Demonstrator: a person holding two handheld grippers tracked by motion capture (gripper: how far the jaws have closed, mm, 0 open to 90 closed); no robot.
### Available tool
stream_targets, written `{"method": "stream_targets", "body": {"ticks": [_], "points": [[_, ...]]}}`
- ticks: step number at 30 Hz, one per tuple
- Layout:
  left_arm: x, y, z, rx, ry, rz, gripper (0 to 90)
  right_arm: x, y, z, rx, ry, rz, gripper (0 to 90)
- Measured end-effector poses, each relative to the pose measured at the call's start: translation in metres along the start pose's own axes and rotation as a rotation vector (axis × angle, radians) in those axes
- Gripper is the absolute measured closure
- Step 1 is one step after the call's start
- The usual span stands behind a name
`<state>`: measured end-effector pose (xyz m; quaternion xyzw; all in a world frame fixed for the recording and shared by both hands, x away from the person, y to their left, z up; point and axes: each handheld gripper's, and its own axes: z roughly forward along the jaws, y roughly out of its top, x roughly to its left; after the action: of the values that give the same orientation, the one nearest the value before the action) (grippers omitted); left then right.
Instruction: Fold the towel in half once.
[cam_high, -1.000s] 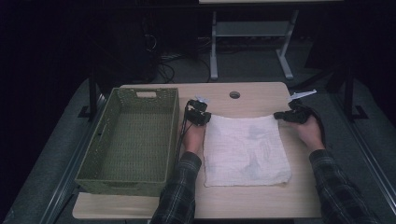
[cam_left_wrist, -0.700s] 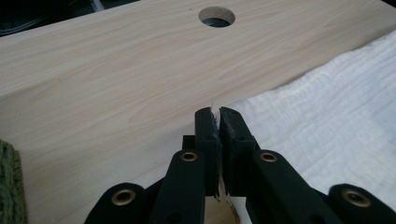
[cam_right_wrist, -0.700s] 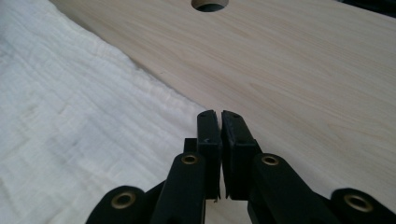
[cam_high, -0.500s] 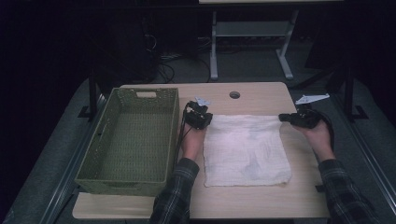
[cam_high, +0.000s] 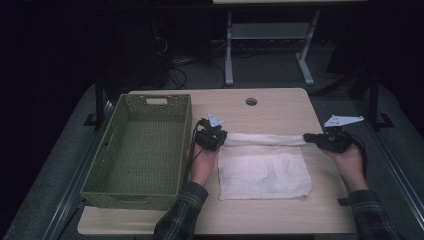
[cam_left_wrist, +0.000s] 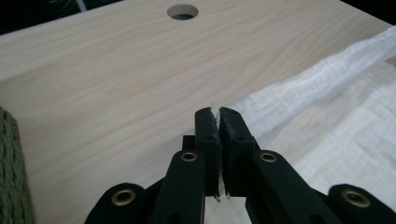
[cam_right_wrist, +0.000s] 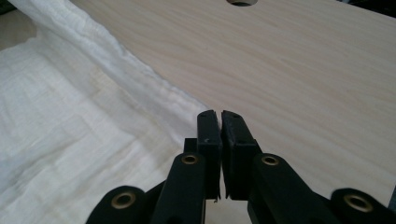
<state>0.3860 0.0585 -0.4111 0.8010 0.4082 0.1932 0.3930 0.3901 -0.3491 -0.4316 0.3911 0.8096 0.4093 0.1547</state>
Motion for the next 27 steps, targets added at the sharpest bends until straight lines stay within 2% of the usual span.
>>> {"method": "stream_targets", "body": {"ticks": [6,7,9,12,18,21,27], "points": [[-0.008,-0.014,-0.013,-0.001,-0.017,0.012,86.2,0.012,-0.013,-0.013,0.002,0.02,-0.001,86.5],[-0.009,-0.016,-0.014,-0.007,-0.025,0.012,86.2,0.013,-0.014,-0.015,0.002,0.023,-0.001,86.6],[-0.011,-0.02,-0.018,-0.037,-0.071,-0.003,86.2,0.017,-0.017,-0.018,-0.001,0.024,-0.004,86.6],[-0.014,-0.025,-0.023,-0.039,-0.088,0.001,86.1,0.02,-0.022,-0.023,0.0,0.023,0.002,86.5],[-0.023,-0.037,-0.028,-0.02,-0.11,0.015,86.1,0.03,-0.033,-0.03,0.013,0.032,0.004,86.5],[-0.027,-0.039,-0.034,-0.018,-0.123,0.002,86.1,0.033,-0.037,-0.033,0.015,0.028,-0.007,86.5],[-0.036,-0.045,-0.048,-0.024,-0.121,0.031,86.1,0.038,-0.046,-0.044,-0.003,0.037,0.002,86.4]]}}
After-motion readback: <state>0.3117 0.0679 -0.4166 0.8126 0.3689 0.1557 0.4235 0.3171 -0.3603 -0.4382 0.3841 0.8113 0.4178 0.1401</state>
